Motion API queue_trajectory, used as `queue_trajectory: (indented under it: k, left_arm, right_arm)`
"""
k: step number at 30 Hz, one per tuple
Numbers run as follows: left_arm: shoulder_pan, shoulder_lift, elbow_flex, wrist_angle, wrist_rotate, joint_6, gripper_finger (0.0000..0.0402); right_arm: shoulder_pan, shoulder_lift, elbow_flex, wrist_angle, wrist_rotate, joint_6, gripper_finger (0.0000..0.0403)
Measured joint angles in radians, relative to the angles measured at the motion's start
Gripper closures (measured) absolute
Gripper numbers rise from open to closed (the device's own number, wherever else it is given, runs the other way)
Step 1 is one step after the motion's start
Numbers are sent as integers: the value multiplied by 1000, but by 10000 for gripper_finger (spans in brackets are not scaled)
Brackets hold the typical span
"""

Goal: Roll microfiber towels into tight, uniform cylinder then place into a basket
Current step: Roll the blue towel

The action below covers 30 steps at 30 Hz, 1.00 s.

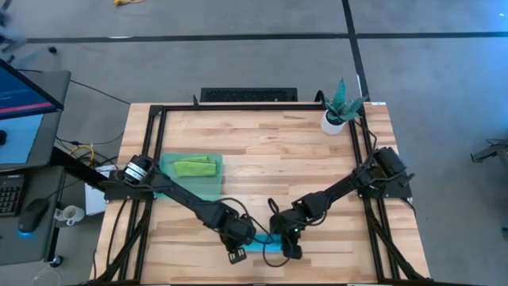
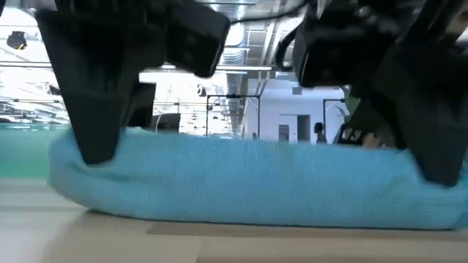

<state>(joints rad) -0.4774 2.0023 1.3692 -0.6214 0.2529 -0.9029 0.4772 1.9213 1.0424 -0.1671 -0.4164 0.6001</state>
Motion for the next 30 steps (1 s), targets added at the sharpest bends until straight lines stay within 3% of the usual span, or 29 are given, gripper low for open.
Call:
queue_trajectory:
  k: [12,21,30]
  left_arm:
    - [27,53,5,-16,38,70,383]
    - [26,54,5,-6,61,98,383]
    - [31,2,4,25,285,43,384]
  right_arm:
    - [-36,38,2,44,-174,49,375]
    - [-30,36,1,42,-175,71,377]
    - [-30,21,4,82,-305,138,377]
